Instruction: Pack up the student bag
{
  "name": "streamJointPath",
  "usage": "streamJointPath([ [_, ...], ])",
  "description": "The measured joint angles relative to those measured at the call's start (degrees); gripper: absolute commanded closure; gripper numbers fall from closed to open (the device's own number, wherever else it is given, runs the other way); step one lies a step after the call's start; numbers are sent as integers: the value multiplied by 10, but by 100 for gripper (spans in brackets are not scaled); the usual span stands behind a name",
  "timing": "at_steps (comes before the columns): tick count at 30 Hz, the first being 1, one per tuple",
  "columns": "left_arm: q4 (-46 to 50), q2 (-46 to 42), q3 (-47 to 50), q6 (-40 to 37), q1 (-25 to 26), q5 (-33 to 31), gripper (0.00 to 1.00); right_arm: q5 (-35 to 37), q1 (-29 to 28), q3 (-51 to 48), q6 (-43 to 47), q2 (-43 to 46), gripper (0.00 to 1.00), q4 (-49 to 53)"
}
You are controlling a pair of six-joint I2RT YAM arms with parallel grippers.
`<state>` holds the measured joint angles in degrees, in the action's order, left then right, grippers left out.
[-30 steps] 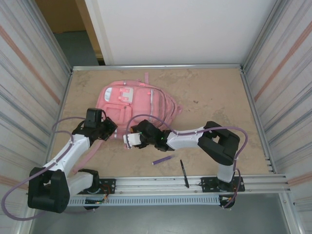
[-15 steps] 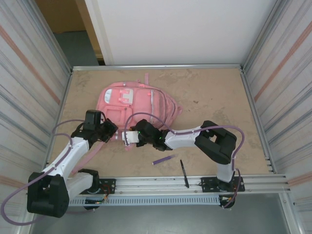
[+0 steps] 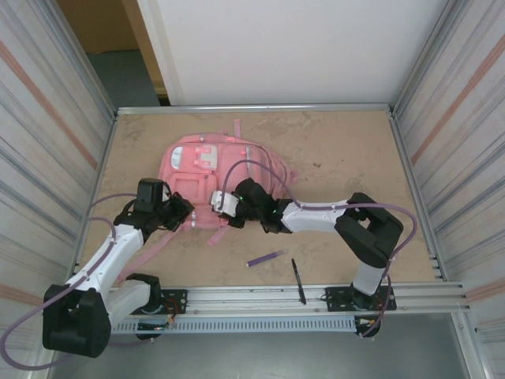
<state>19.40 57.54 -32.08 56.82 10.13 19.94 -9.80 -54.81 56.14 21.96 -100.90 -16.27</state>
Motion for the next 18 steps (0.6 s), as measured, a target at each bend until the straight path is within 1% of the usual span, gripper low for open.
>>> streamJointPath([
  [4, -4, -3, 0, 0, 0, 25, 100, -83, 36, 16, -152, 11, 100, 49],
  [8, -27, -13, 17, -5, -3, 45, 100, -134, 54, 44, -306, 9, 100, 113],
  [10, -32, -18, 25, -9, -13, 58, 100, -154, 57, 59, -367, 2, 100, 141],
  [12, -31, -20, 28, -16, -28, 76, 100, -183, 60, 72, -429, -9, 98, 161],
  [15, -28, -20, 29, -26, -38, 90, 100, -216, 65, 79, -490, -17, 95, 176],
  [18, -30, -20, 33, -28, -38, 102, 100, -234, 70, 81, -526, -17, 91, 188],
])
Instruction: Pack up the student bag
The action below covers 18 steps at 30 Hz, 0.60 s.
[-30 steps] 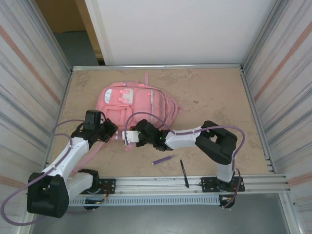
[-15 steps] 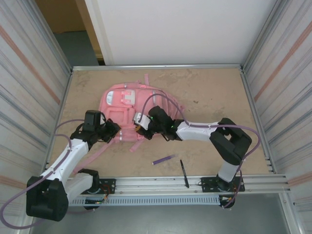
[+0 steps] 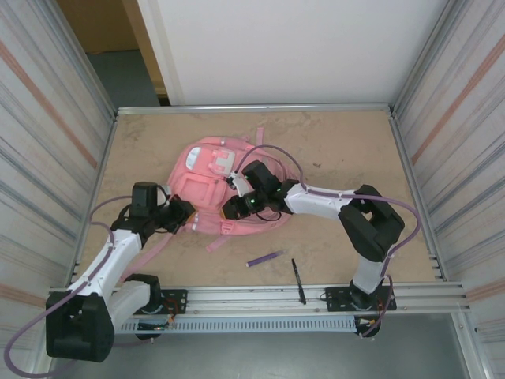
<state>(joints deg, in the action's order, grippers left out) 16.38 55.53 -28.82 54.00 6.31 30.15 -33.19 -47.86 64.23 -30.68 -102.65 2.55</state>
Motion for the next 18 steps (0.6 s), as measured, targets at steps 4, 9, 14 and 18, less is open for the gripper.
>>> streamJointPath([
  [4, -10, -1, 12, 1, 0, 12, 100, -16, 4, 1, -19, 0, 88, 13],
  [9, -17, -2, 25, 0, -16, -9, 100, -64, 15, 0, -43, 0, 80, 41],
  [14, -25, -3, 32, 0, -27, -31, 100, -106, 25, -5, -52, 0, 84, 60],
  [18, -31, -3, 37, 0, -27, -35, 100, -121, 28, -5, -55, 0, 73, 71],
])
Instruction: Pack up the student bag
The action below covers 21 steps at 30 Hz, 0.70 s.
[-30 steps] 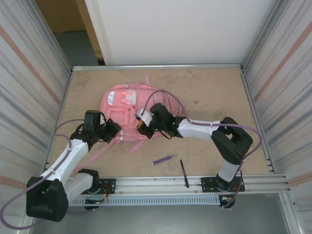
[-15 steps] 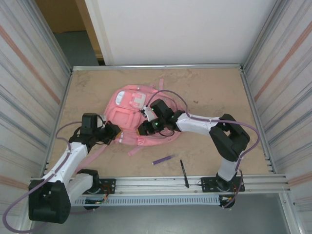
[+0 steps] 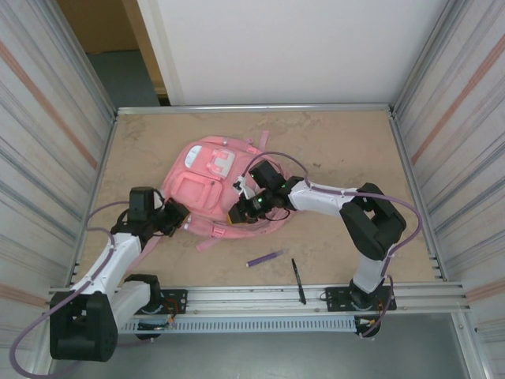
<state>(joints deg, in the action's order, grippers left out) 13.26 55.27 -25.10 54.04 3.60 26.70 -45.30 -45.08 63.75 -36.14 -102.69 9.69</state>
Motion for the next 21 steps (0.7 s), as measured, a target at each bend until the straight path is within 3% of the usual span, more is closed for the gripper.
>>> streamJointPath([
  [3, -1, 0, 0, 0, 0, -2, 100, -2, -4, 5, 4, -2, 58, 10],
  [7, -1, 4, 0, 2, 0, -1, 100, 13, -34, 29, 5, -4, 56, 27],
  [12, -5, 5, 1, 11, 10, 1, 57, 108, -61, 43, -5, -3, 55, 78],
  [16, 17, -18, -8, 28, 96, -48, 48, 230, -89, 41, -18, 15, 53, 116],
  [21, 38, -33, -28, 45, 166, -112, 50, 361, -158, 37, -24, 61, 52, 117],
])
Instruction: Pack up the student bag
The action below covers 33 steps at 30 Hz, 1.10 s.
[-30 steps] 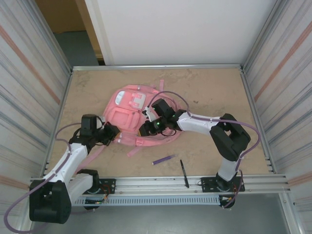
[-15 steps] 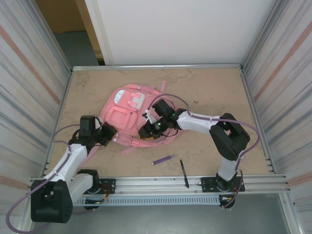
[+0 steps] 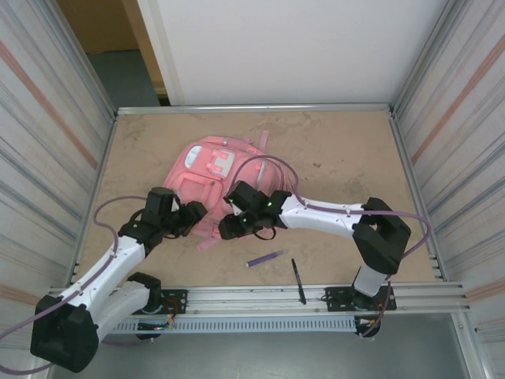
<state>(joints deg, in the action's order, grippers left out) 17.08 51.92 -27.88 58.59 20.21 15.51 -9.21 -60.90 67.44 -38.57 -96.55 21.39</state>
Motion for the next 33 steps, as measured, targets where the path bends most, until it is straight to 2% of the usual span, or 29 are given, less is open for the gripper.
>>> streamJointPath([
  [4, -4, 33, -2, 4, 5, -39, 57, 27, 9, -6, -31, 7, 59, -34],
  [9, -37, 71, -1, 13, 6, -57, 63, 23, 40, -26, -93, -12, 58, -69],
  [14, -65, 83, 0, 17, 8, -64, 77, 15, 40, -26, -129, -48, 59, -94],
  [17, -76, 94, 5, 20, 10, -66, 91, 3, 39, -27, -152, -58, 58, -114],
  [20, -92, 102, 8, 26, 10, -63, 99, -7, 39, -30, -179, -63, 57, -134],
  [26, -113, 100, 20, 34, 10, -57, 100, -26, 40, -49, -233, -63, 57, -165],
  [33, -145, 97, 46, 47, 10, -55, 100, -15, 40, -81, -267, -63, 57, -210],
])
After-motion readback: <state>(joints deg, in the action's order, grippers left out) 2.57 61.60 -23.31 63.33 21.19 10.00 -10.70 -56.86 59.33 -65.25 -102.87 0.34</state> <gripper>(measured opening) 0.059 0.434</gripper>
